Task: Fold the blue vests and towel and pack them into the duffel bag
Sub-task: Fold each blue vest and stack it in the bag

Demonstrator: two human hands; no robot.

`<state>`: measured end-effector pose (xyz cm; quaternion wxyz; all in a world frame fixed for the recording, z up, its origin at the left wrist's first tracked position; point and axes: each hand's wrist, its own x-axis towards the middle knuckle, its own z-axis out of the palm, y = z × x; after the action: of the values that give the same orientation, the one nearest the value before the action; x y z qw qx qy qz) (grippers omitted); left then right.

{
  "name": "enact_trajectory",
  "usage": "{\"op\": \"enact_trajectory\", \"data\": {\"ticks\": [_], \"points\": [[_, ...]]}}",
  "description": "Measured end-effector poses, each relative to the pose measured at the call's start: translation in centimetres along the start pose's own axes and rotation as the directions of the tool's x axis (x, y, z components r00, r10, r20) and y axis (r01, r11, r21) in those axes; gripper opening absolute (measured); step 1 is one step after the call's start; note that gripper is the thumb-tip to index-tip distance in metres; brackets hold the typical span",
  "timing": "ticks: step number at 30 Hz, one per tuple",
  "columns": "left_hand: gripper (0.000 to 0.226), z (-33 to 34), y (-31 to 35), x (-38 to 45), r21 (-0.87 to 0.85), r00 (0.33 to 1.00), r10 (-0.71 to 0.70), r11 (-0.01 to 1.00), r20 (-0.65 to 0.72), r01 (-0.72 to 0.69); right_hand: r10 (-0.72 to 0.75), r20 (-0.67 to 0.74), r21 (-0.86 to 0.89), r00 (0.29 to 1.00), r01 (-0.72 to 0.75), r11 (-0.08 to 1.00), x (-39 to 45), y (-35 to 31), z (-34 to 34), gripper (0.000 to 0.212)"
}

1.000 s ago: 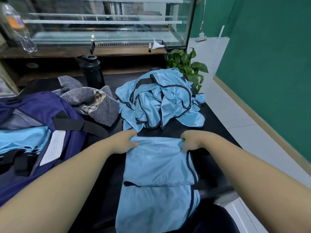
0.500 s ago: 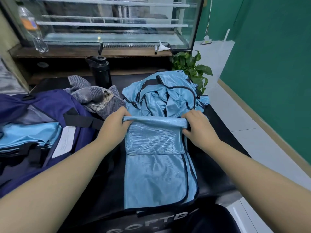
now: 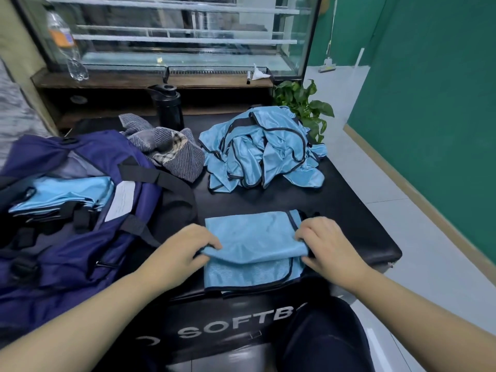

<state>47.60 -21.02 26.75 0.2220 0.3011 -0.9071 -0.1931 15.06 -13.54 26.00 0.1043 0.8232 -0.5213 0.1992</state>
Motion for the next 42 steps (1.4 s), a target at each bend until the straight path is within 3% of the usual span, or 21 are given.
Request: {"op": "enact_trajectory", "data": {"ticks": [3, 9, 14, 16, 19, 22, 24, 26, 29, 32, 35, 38, 42], "points": [[0.023, 1.3, 0.4, -1.4, 0.046, 0.994, 0.071, 0.996, 0.085, -0.075, -0.018, 0.041, 0.004, 0.999, 0.018, 1.0, -1.9, -0.8, 0.2, 0.048], [0.028, 2.5, -0.3, -3.0, 0.204, 0.975, 0.039, 0.975, 0.217, -0.085, -0.02, 0.155, 0.044, 0.988, 0.013, 0.999, -3.9, -1.8, 0.3, 0.022], [0.046, 1.5, 0.4, -0.4, 0.232, 0.936, 0.002, 0.969, 0.351, -0.089, -0.06, 0.181, 0.067, 0.982, 0.048, 0.997, -2.8, -2.7, 0.4, 0.028], [0.04, 1.3, 0.5, 1.8, 0.243, 0.945, -0.045, 0.969, 0.324, -0.038, -0.114, 0.22, 0.088, 0.969, 0.097, 0.991, -2.3, -3.3, 1.1, 0.036], [0.031, 1.7, -0.2, 4.8, 0.26, 0.943, -0.224, 0.952, 0.245, 0.159, -0.17, 0.268, 0.102, 0.948, 0.147, 0.984, -1.8, -4.0, 2.3, 0.045], [0.027, 2.4, -1.2, 6.6, 0.233, 0.863, -0.397, 0.913, 0.313, 0.336, -0.197, 0.293, 0.074, 0.936, 0.183, 0.98, -1.4, -4.0, 3.2, 0.048], [0.028, 2.6, -1.6, 7.2, 0.24, 0.822, -0.442, 0.895, 0.36, 0.376, -0.211, 0.292, 0.047, 0.933, 0.206, 0.977, -1.3, -3.6, 3.5, 0.045], [0.029, 2.6, -1.9, 7.4, 0.266, 0.821, -0.456, 0.886, 0.343, 0.381, -0.241, 0.262, 0.042, 0.935, 0.238, 0.97, -0.9, -3.0, 3.7, 0.035], [0.029, 2.5, -2.3, 6.9, 0.329, 0.814, -0.498, 0.855, 0.299, 0.401, -0.258, 0.132, -0.014, 0.957, 0.262, 0.965, 0.2, -1.9, 3.9, 0.02], [0.025, 2.2, -2.2, 5.4, 0.353, 0.795, -0.542, 0.825, 0.27, 0.442, -0.147, 0.0, -0.111, 0.989, 0.146, 0.983, 1.7, -0.4, 4.3, 0.022], [0.025, 2.0, -1.4, 3.6, 0.355, 0.789, -0.546, 0.824, 0.283, 0.442, -0.022, -0.02, -0.147, 1.0, 0.019, 0.989, 3.4, 0.3, 5.1, 0.021], [0.025, 1.6, -0.4, 1.8, 0.286, 0.788, -0.527, 0.846, 0.318, 0.45, 0.074, 0.09, -0.034, 0.993, -0.071, 0.997, 4.1, 0.5, 6.2, 0.019], [0.018, 1.8, 0.5, -0.3, 0.026, 0.803, -0.43, 0.887, 0.412, 0.461, 0.183, 0.248, 0.126, 0.951, -0.219, 0.967, 4.4, 0.8, 6.6, 0.032]]}}
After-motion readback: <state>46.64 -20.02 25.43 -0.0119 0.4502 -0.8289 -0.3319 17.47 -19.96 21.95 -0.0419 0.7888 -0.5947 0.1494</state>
